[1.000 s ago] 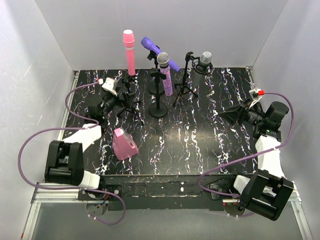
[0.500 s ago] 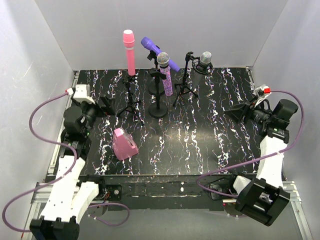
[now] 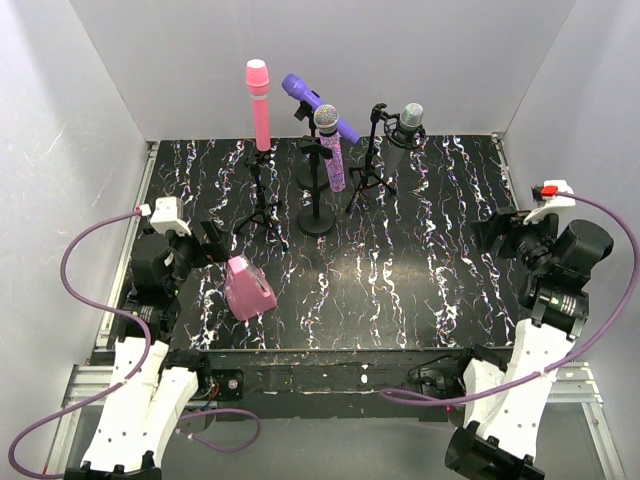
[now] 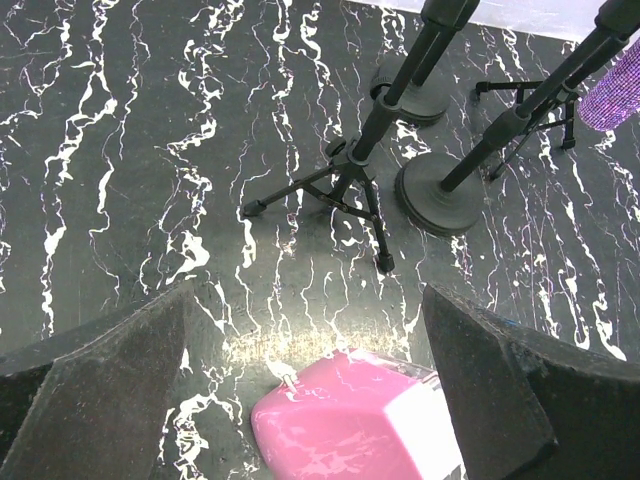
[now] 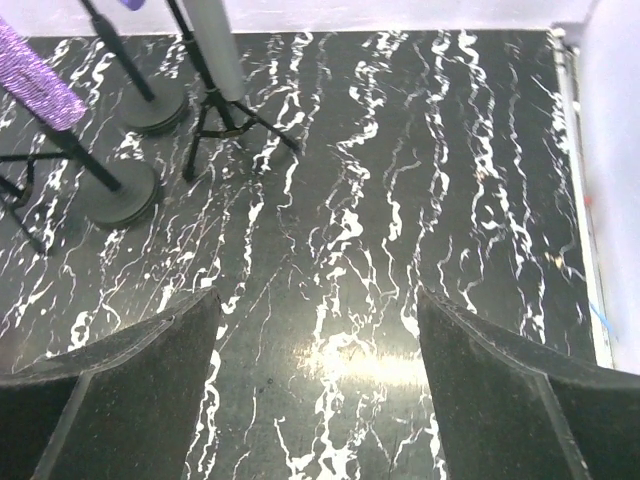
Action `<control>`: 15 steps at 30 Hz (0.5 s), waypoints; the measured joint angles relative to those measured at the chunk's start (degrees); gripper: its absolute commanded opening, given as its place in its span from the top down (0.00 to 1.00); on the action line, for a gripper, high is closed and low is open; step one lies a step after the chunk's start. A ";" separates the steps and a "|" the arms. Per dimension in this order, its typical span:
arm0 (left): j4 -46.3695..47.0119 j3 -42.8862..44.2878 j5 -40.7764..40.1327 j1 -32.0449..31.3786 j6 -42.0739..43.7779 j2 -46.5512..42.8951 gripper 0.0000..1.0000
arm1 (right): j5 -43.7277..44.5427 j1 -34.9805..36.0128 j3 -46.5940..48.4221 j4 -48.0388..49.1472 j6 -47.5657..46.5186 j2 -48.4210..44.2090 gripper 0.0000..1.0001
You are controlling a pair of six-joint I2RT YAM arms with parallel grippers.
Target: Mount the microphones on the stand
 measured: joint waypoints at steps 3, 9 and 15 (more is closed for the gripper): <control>-0.11 -0.02 0.00 0.00 0.02 -0.63 0.02 | 4.87 0.02 -0.33 -2.12 3.56 -2.40 0.12; -0.11 -0.02 0.02 0.00 0.02 -1.79 0.02 | 10.75 0.02 -0.33 -5.84 6.27 -4.31 0.11; -0.09 -0.02 0.02 0.00 0.04 -2.56 0.02 | 10.93 0.02 -0.13 -6.97 7.10 -6.69 0.10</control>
